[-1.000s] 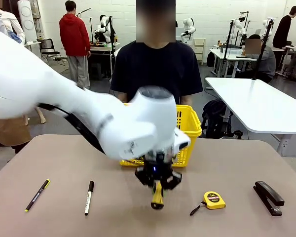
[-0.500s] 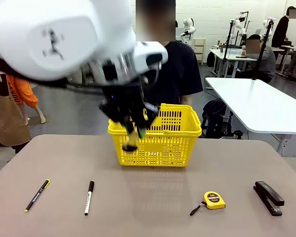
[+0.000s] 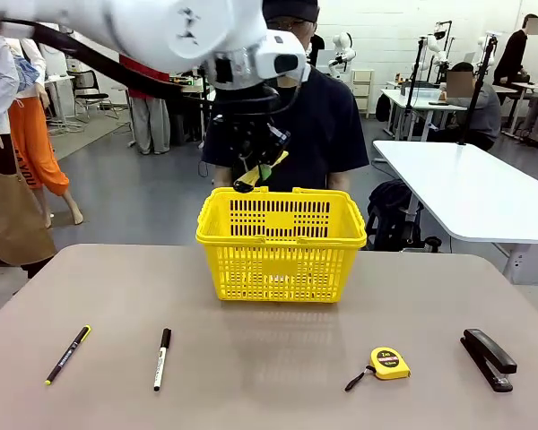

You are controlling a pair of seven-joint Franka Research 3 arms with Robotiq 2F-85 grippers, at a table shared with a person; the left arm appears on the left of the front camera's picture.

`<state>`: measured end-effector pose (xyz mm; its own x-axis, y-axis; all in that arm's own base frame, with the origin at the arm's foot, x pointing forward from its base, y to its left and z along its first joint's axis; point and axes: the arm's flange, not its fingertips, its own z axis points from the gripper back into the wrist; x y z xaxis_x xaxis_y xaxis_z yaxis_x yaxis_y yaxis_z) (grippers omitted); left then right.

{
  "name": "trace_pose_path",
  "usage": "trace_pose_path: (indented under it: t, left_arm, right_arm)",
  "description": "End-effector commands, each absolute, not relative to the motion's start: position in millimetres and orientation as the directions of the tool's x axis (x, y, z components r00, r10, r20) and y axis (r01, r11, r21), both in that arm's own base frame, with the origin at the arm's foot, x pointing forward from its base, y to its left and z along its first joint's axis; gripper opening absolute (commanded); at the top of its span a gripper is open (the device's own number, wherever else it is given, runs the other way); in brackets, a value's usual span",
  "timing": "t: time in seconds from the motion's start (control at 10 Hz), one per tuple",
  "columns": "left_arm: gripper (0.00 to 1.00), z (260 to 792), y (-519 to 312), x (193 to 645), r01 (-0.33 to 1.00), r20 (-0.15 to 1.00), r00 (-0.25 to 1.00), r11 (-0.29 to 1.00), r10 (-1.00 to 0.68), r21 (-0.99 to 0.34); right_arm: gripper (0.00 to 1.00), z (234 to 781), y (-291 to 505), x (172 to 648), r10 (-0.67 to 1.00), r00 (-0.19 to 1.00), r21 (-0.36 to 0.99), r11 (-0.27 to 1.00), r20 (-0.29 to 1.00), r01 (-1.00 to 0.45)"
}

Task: Place the items the person wants into the basket.
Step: Pick up the item the person points to and place it in the Market Basket.

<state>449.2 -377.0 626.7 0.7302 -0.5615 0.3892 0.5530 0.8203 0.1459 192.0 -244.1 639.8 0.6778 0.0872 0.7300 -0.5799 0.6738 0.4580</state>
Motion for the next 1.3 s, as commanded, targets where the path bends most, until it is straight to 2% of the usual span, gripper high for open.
trace_pose_path:
  t: [0.0, 0.3, 0.5, 0.6, 0.9, 1.0, 1.2]
  left_arm:
    - [0.04, 619.4, -415.2, 474.8, 0.565, 0.317, 0.739, 0.803, -0.595, 0.189]
    - [0.04, 579.9, -422.5, 489.3, 0.583, 0.232, 0.728, 0.761, -0.645, 0.287]
    - [0.04, 586.4, -425.4, 479.1, 0.51, 0.309, 0.757, 0.816, -0.576, 0.272]
    - [0.04, 565.1, -422.3, 486.3, 0.603, 0.238, 0.717, 0.754, -0.655, 0.26]
    - [0.04, 565.1, -422.3, 486.3, 0.603, 0.238, 0.717, 0.754, -0.655, 0.26]
    - [0.26, 566.5, -425.6, 485.6, 0.588, 0.247, 0.726, 0.766, -0.641, 0.259]
    - [0.26, 546.2, -431.8, 503.7, 0.686, 0.228, 0.649, 0.688, -0.726, 0.239]
  right_arm:
    - [1.0, 640.7, -244.7, 192.5, 0.089, 0.663, 0.454, 0.662, 0.743, -0.597]
    - [1.0, 640.7, -244.7, 192.5, 0.089, 0.663, 0.454, 0.662, 0.743, -0.597]
    - [1.0, 640.7, -244.7, 192.5, 0.089, 0.663, 0.454, 0.662, 0.743, -0.597]
    - [1.0, 640.7, -244.7, 192.5, 0.089, 0.663, 0.454, 0.662, 0.743, -0.597]
    - [1.0, 640.7, -244.7, 192.5, 0.089, 0.663, 0.454, 0.662, 0.743, -0.597]
    - [1.0, 640.7, -244.7, 192.5, 0.089, 0.663, 0.454, 0.662, 0.743, -0.597]
    - [1.0, 640.7, -244.7, 192.5, 0.089, 0.663, 0.454, 0.662, 0.743, -0.597]
